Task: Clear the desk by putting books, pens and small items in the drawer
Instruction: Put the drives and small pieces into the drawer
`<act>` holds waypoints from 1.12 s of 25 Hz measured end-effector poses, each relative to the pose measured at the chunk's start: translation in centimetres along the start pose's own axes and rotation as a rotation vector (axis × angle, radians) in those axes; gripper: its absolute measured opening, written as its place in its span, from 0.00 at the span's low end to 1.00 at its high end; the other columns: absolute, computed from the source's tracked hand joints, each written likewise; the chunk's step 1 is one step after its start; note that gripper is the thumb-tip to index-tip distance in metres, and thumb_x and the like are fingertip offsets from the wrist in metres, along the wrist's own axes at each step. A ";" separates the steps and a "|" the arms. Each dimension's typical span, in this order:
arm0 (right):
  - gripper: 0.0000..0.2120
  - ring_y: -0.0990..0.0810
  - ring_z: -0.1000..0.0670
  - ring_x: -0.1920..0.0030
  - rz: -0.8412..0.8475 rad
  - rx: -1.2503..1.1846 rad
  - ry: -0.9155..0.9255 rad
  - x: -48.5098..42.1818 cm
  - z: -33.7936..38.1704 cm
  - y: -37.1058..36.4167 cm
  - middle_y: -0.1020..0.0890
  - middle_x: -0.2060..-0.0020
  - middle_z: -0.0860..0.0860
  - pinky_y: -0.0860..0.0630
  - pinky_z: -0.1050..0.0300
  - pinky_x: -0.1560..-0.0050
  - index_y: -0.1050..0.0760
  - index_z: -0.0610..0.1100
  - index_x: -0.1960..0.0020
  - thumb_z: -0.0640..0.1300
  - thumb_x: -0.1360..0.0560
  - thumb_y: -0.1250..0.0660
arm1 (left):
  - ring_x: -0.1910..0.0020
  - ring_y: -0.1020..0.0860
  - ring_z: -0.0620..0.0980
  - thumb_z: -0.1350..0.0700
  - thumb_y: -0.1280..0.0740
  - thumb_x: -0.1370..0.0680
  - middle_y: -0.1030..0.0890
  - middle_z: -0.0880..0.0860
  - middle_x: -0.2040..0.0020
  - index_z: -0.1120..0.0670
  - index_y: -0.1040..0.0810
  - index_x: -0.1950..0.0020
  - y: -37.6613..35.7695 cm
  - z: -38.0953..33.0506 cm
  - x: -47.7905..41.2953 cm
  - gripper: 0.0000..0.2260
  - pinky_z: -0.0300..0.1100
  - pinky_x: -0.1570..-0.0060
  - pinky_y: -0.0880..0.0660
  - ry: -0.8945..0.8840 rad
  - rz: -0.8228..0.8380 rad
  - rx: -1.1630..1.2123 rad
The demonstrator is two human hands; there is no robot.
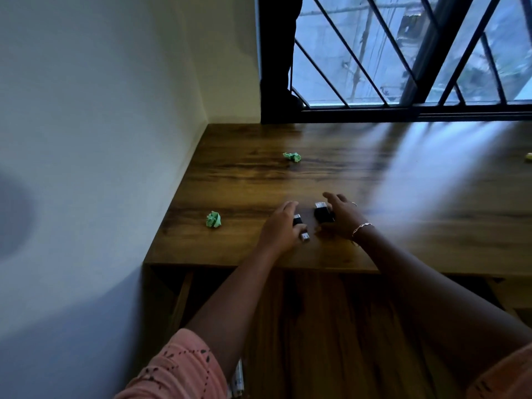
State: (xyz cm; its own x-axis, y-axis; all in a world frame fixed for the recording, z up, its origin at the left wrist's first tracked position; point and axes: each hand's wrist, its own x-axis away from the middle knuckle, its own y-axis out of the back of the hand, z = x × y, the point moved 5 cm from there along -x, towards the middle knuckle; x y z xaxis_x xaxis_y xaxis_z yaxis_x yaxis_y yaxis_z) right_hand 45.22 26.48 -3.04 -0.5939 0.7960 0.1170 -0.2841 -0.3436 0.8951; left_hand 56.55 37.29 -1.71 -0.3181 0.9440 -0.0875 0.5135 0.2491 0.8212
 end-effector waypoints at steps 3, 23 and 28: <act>0.35 0.29 0.38 0.38 -0.099 -0.015 -0.078 0.4 -0.3 -0.1 0.29 0.37 0.39 0.31 0.49 0.38 0.39 0.43 0.30 0.44 0.32 0.27 | 0.34 0.30 0.54 0.59 0.35 0.23 0.30 0.56 0.32 0.57 0.34 0.30 -0.2 -0.7 -1.6 0.22 0.44 0.38 0.33 -0.015 0.021 -0.016; 0.21 0.23 0.37 0.46 -0.254 -0.148 0.210 4.2 -1.4 0.5 0.25 0.43 0.37 0.25 0.47 0.48 0.26 0.37 0.39 0.31 0.32 0.32 | 0.46 0.23 0.53 0.65 0.34 0.25 0.21 0.58 0.44 0.59 0.24 0.39 -0.2 -4.3 -2.6 0.14 0.43 0.49 0.26 -0.157 0.138 -0.040; 0.22 0.25 0.37 0.42 -0.261 -0.117 0.205 5.1 -1.2 1.0 0.23 0.41 0.39 0.26 0.45 0.45 0.27 0.38 0.37 0.30 0.31 0.35 | 0.47 0.22 0.52 0.64 0.33 0.25 0.21 0.58 0.44 0.60 0.24 0.40 -0.1 -4.7 -2.1 0.14 0.41 0.50 0.26 -0.159 0.146 -0.052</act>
State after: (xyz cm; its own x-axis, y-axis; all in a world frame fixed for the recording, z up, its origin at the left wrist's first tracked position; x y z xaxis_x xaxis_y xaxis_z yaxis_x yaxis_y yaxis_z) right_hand 40.94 29.61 -2.06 -0.6250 0.7522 -0.2088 -0.5240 -0.2060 0.8265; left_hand 53.40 34.27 1.08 -0.1115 0.9925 -0.0506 0.5019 0.1001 0.8591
